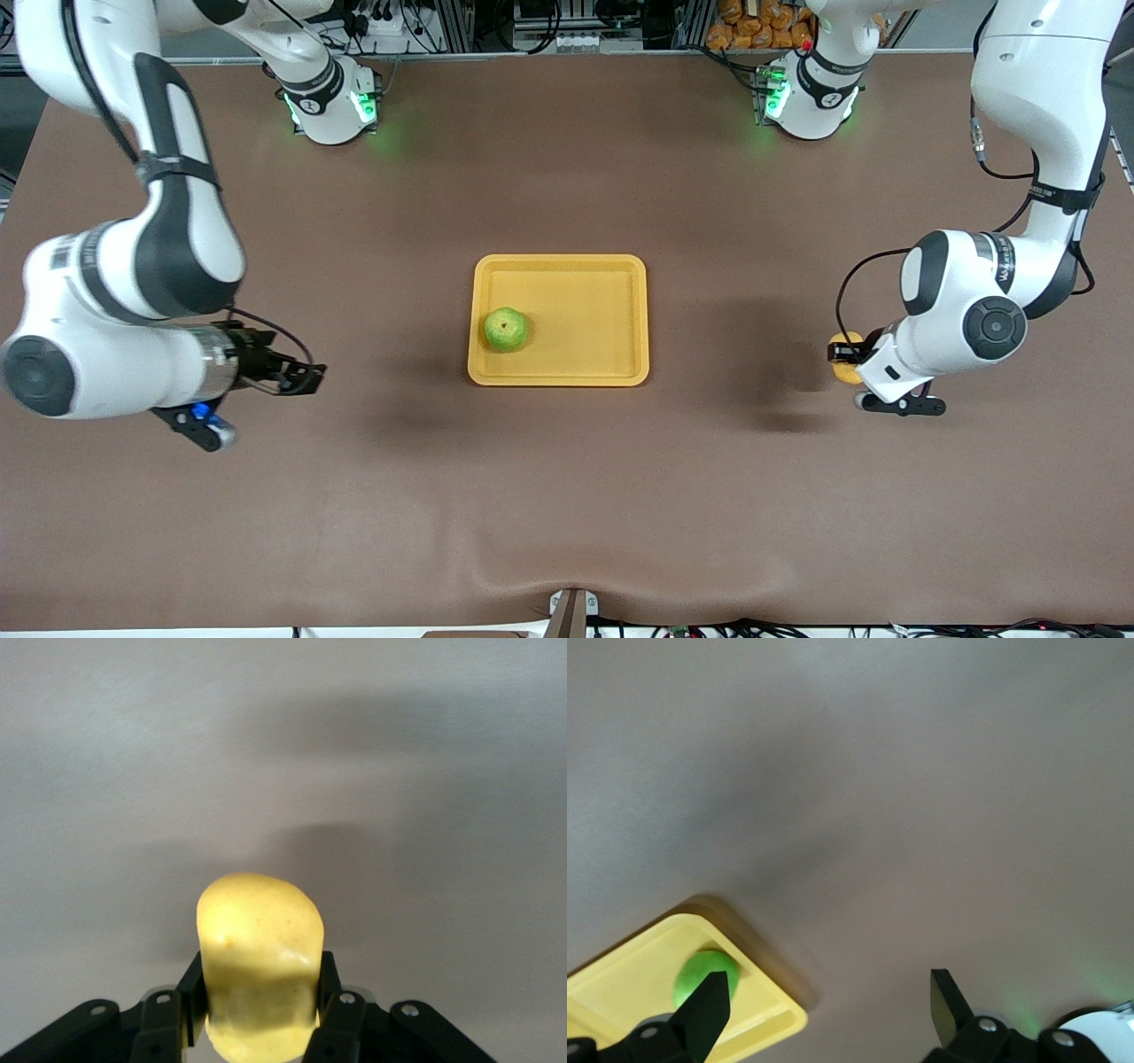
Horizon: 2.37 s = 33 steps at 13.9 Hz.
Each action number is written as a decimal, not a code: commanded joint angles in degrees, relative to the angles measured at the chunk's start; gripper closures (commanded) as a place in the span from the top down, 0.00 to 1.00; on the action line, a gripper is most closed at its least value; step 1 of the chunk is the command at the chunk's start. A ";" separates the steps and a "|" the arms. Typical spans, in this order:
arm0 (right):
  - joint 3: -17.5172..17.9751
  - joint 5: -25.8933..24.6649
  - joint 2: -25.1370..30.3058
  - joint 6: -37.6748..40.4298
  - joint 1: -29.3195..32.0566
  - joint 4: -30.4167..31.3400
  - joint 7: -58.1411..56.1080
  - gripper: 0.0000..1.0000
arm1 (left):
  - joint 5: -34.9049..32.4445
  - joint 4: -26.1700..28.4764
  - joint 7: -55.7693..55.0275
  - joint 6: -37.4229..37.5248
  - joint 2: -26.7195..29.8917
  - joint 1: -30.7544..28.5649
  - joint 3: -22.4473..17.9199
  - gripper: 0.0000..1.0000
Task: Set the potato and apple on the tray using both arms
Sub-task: 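Withdraw the right gripper while the left gripper lifts the potato, then carry the yellow potato over the tray with the left gripper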
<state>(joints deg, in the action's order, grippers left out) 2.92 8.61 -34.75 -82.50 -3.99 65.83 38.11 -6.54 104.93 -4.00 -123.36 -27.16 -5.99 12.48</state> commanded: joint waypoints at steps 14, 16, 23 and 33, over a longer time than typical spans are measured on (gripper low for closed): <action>0.86 -7.91 16.98 9.19 4.96 0.18 -33.00 1.00 | -1.11 -7.63 -2.77 2.16 -3.16 11.86 5.10 0.00; 0.95 -7.99 19.62 9.81 5.57 0.79 -33.02 1.00 | -1.11 -8.51 -3.38 2.16 -4.13 13.71 5.10 0.00; 0.95 -7.73 30.17 11.48 8.21 8.87 -33.10 1.00 | -1.89 -12.20 -9.62 2.16 -7.29 21.27 4.84 0.00; 1.12 -7.20 38.16 5.07 8.21 20.63 -33.28 1.00 | -3.22 -16.68 -27.19 2.16 -11.34 29.01 4.93 0.00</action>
<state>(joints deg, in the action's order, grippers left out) 3.61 1.36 -2.10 -75.22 3.30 79.44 5.68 -8.51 91.15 -27.54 -122.53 -36.75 21.28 17.77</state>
